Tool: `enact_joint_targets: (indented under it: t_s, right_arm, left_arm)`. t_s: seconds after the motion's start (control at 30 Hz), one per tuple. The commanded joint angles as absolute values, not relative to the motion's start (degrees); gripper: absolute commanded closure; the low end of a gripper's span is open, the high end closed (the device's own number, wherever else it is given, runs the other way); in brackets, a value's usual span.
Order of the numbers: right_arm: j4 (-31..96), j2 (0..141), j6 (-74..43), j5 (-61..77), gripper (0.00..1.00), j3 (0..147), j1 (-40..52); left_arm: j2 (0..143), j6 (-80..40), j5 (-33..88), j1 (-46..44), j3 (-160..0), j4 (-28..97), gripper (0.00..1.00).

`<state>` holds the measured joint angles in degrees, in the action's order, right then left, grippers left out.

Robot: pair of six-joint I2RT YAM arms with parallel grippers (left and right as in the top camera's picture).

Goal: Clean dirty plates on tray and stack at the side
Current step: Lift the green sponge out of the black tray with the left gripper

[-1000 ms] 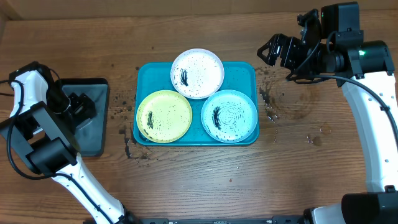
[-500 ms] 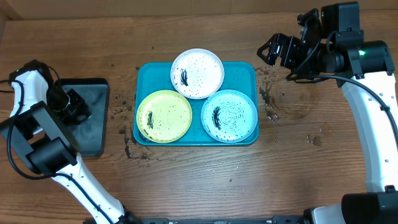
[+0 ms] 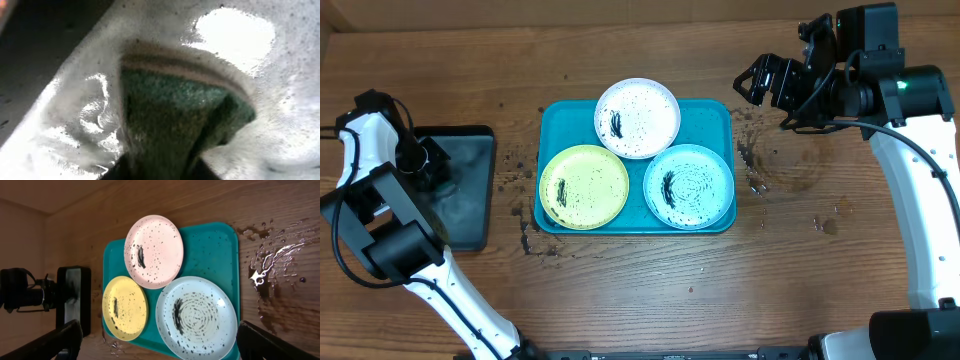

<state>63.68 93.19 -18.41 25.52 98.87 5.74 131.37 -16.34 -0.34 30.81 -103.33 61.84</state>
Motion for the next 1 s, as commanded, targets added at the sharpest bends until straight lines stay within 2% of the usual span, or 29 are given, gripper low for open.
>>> enact_joint_targets:
  t_s: [0.0, 0.17, 0.37, 0.5, 0.77, 0.97]
  right_arm:
    - [63.5, 93.4, -18.5, 25.6, 0.00, 98.6, 6.1]
    - [63.5, 93.4, -18.5, 25.6, 0.00, 98.6, 6.1]
    - [63.5, 93.4, -18.5, 25.6, 0.00, 98.6, 6.1]
    - [63.0, 93.4, -18.5, 25.6, 0.00, 98.6, 6.1]
    - [63.1, 93.4, -18.5, 25.6, 0.00, 98.6, 6.1]
    - [63.3, 93.4, -18.5, 25.6, 0.00, 98.6, 6.1]
  left_arm:
    - [131.2, -16.7, -1.9, 30.7, -103.6, 62.5, 0.96]
    - [130.0, -16.7, -1.9, 30.7, -108.2, 66.7, 0.96]
    - [129.5, -16.9, -1.2, 30.5, -117.3, 77.7, 0.96]
    - [129.5, -16.9, 5.6, 29.7, -120.1, 83.8, 0.96]
    - [129.7, -17.0, 7.3, 27.5, -108.3, 74.5, 0.96]
    - [129.6, -16.9, 13.8, 28.2, -110.5, 82.3, 0.96]
